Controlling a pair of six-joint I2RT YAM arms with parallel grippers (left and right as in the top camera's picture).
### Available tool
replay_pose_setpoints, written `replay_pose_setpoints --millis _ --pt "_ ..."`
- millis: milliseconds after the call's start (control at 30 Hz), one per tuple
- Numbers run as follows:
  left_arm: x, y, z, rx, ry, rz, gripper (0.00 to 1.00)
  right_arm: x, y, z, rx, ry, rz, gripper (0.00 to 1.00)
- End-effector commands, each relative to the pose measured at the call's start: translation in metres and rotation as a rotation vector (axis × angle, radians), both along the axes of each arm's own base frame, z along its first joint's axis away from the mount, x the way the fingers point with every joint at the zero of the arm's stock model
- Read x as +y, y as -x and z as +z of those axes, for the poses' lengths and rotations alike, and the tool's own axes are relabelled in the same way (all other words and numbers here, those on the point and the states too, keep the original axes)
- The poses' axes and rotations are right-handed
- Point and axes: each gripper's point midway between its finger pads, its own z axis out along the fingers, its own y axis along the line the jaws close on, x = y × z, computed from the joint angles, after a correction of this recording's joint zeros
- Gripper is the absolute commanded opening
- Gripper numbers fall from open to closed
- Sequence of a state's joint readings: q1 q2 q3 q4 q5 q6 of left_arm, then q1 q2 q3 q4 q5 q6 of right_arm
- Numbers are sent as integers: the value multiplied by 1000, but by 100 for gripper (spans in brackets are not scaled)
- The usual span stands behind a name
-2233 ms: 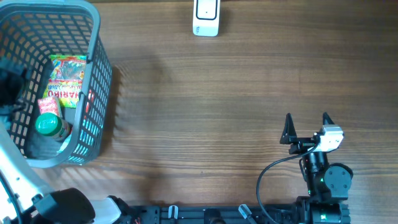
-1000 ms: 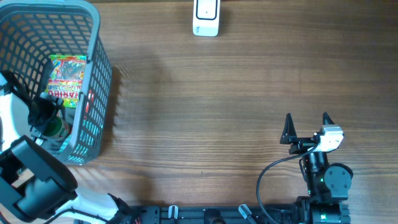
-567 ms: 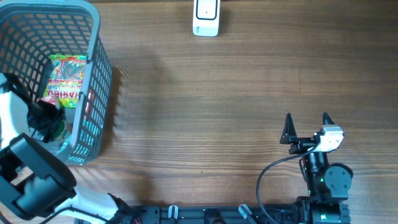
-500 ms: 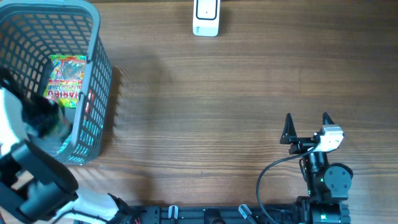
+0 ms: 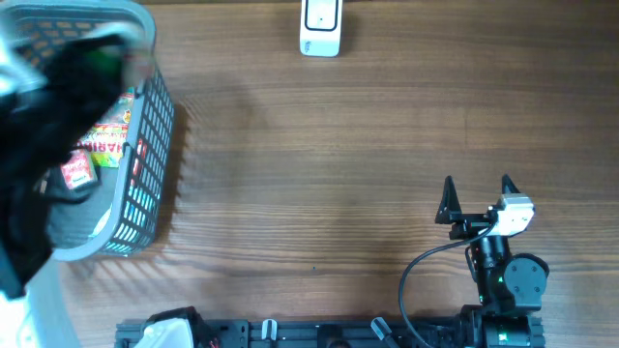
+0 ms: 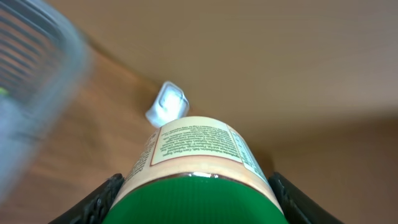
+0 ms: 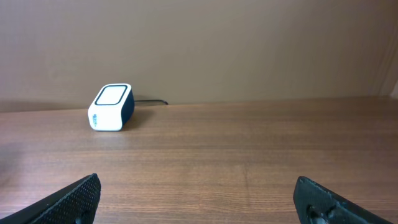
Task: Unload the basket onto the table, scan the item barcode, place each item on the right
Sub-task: 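Lift the jar out and place it on the table near the scanner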
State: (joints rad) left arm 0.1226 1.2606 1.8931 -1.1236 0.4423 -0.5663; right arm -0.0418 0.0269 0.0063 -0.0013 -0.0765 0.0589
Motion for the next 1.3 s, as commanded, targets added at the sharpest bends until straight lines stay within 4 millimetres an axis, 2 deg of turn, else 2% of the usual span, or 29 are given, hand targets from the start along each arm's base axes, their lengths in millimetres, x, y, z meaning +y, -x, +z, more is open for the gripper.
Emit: replay_pose_setpoints --millis 0,133,300,400,467,500,567,600,733,833,967,1033,1067,1133,1200,1267 --pt "-57 -21 -84 292 -88 -47 60 -2 0 1 -6 5 -11 100" --pt "-143 -37 -192 562 -139 -119 60 -2 0 1 -6 5 -11 100" --pt "-244 -53 -299 659 -223 -274 60 -2 0 1 -6 5 -11 100" --pt "-290 -51 -362 680 -291 -344 62 -2 0 1 -6 5 -11 100" --pt "-313 -48 -390 671 -313 -394 63 -2 0 1 -6 5 -11 100" --pt "-323 -47 -397 655 -316 -415 63 -2 0 1 -6 5 -11 100" --pt "-343 -46 -402 612 -305 -449 65 -2 0 1 -6 5 -11 100" --pt "-356 -47 -397 560 -300 -485 65 -2 0 1 -6 5 -11 100" --pt "-380 -47 -387 454 -300 -560 68 -2 0 1 -6 5 -11 100" --pt "-387 -43 -394 423 -344 -612 72 -2 0 1 -6 5 -11 100" --pt "-380 -42 -402 426 -401 -623 75 -2 0 1 -6 5 -11 100" --pt "-379 -41 -403 421 -421 -640 80 -2 0 1 -6 5 -11 100" --pt "-379 -40 -403 419 -430 -649 100 -2 0 1 -6 5 -11 100" --pt "-378 -45 -381 367 -475 -696 100 -2 0 1 -6 5 -11 100" --pt "-381 -48 -344 306 -494 -730 100 -2 0 1 -6 5 -11 100" --pt "-379 -46 -292 238 -516 -765 100 -2 0 1 -6 5 -11 100"
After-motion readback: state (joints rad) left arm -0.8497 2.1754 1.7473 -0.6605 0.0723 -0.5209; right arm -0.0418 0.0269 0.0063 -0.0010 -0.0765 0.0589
